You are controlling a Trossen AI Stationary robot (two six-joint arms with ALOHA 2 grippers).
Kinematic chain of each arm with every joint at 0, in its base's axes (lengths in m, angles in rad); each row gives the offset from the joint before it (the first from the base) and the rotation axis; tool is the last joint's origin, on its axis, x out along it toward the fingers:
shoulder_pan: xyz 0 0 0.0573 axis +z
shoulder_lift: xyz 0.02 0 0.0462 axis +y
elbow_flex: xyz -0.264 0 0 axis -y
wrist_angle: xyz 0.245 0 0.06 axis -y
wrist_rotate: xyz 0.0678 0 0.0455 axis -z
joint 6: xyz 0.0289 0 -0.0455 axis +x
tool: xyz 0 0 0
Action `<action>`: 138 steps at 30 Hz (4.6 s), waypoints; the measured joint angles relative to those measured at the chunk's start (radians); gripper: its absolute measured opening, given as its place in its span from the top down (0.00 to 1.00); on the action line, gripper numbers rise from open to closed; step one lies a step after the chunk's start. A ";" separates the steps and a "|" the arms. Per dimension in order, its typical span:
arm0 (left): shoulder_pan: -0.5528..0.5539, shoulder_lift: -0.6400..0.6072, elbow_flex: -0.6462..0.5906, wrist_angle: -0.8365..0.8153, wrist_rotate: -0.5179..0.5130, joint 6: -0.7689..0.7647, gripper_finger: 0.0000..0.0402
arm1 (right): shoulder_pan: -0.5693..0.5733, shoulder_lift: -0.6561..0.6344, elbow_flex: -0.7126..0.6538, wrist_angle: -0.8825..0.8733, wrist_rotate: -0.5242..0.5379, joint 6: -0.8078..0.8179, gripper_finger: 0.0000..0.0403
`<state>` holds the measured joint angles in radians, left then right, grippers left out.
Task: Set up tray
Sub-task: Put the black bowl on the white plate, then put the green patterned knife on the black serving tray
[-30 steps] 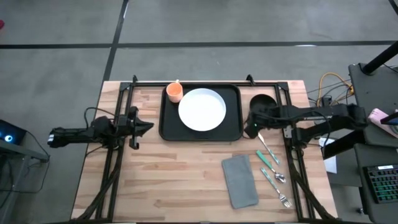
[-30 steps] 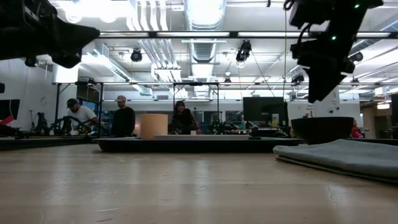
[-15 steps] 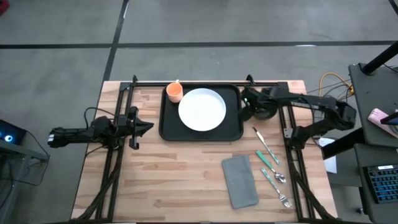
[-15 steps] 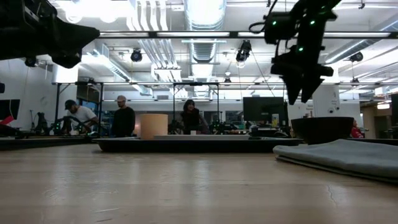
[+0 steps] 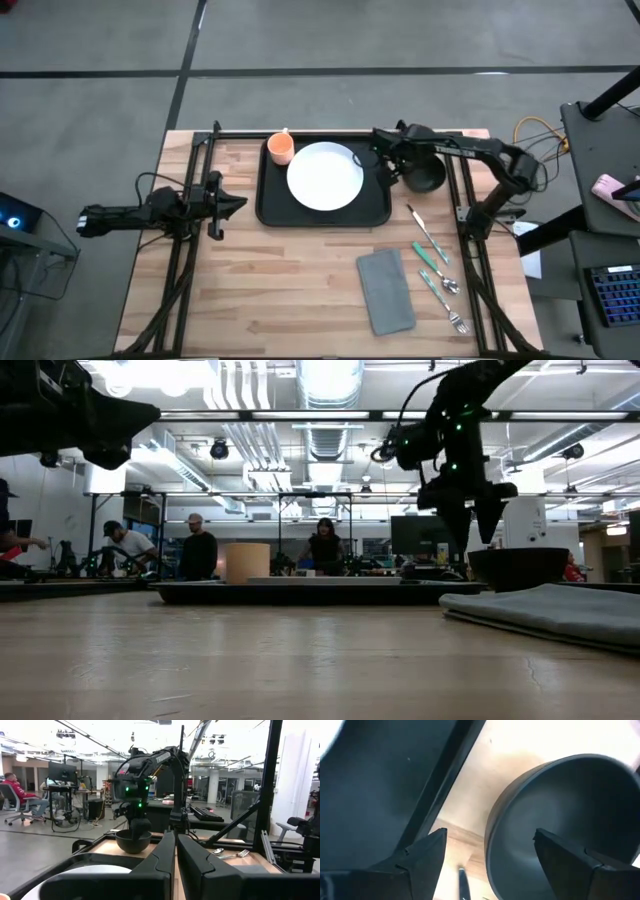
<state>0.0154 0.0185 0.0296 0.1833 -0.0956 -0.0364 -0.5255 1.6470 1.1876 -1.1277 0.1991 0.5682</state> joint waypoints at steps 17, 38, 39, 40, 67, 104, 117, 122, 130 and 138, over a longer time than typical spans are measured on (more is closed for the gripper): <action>0.000 0.000 0.000 0.000 0.000 0.000 1.00 | -0.005 0.018 -0.135 0.114 -0.018 0.077 0.43; 0.000 0.000 0.000 0.000 0.000 0.000 1.00 | -0.005 0.017 -0.147 0.121 -0.026 0.112 0.97; 0.000 0.000 0.000 0.000 0.000 0.000 1.00 | -0.005 0.017 -0.148 0.119 -0.025 0.113 0.98; 0.000 0.000 0.000 0.000 0.000 0.000 1.00 | -0.005 0.017 -0.148 0.115 -0.025 0.113 0.98; 0.000 0.000 0.000 0.000 -0.001 0.000 1.00 | 0.183 0.166 0.382 0.046 -0.074 -0.055 0.98; 0.001 0.000 0.000 0.000 -0.001 0.001 1.00 | 0.332 0.802 1.164 -0.193 -0.095 -0.367 0.98; 0.001 0.000 0.000 0.000 -0.001 0.000 1.00 | 0.332 0.811 1.164 -0.189 -0.112 -0.415 0.95; 0.001 0.000 0.000 0.000 -0.001 0.001 1.00 | 0.334 0.811 1.164 -0.191 -0.122 -0.404 0.83; 0.001 0.000 0.000 0.000 -0.001 0.000 1.00 | 0.334 0.735 1.164 -0.205 -0.072 -0.250 0.54; 0.001 0.000 0.000 0.000 -0.001 0.000 1.00 | 0.353 0.572 1.162 -0.295 0.013 -0.175 0.41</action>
<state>0.0162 0.0185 0.0292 0.1829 -0.0963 -0.0360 -0.1723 2.2195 2.3501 -1.4229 0.2119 0.3927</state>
